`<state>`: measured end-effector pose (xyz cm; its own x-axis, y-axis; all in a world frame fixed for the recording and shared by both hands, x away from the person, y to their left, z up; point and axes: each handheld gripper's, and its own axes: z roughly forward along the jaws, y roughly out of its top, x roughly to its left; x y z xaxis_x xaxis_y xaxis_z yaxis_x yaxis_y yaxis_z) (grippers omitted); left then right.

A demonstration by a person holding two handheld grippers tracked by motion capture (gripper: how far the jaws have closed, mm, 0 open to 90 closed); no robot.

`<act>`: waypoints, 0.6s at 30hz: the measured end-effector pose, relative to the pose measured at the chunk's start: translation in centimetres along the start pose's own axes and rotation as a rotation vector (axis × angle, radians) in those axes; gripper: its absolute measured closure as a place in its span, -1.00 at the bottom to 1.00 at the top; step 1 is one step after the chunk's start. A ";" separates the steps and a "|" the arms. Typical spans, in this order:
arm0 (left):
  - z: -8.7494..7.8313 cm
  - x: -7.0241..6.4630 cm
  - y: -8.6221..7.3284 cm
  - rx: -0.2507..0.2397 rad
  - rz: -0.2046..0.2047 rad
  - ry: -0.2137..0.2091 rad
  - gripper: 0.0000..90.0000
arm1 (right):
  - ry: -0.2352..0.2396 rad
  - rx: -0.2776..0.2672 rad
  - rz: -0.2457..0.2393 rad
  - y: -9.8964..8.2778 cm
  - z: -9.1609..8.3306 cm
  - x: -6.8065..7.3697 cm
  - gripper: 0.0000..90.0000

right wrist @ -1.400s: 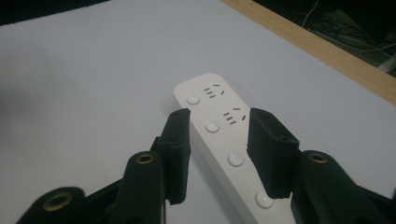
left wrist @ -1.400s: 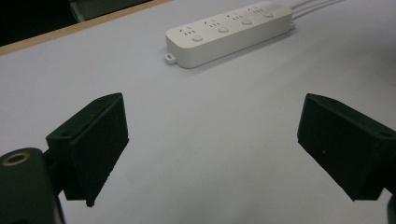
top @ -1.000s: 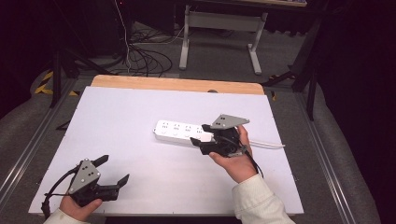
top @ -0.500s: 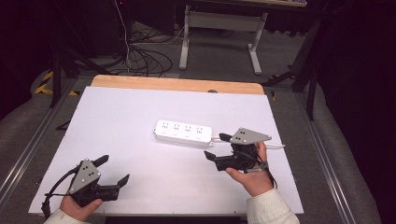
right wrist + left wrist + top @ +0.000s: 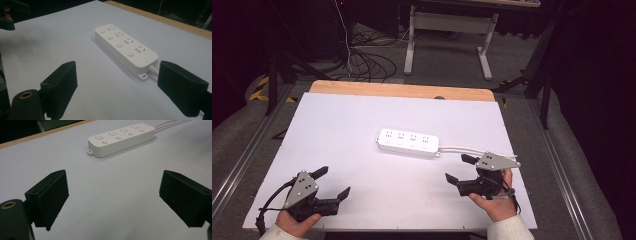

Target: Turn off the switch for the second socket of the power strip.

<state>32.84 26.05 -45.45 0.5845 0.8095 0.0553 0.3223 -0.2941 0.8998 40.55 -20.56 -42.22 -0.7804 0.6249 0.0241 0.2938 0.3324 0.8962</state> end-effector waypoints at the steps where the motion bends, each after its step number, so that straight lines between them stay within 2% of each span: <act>1: 0.0 0.0 0.0 0.001 0.001 -0.001 -0.79 | 0.000 0.000 0.000 0.0 0.0 0.0 -0.65; 11: -0.7 0.1 -0.1 -0.016 -0.001 0.009 -0.79 | 0.014 0.010 0.047 -3.9 -0.3 -0.8 -0.66; 18: -1.3 0.0 -0.3 -0.012 0.010 0.003 -0.80 | 0.008 0.023 0.054 -5.6 -0.3 -0.8 -0.64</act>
<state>31.75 26.81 -45.20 0.5850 0.8084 0.0654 0.3078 -0.2959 0.9043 39.40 -23.15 -47.12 -0.7675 0.6365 0.0761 0.3483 0.3145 0.8831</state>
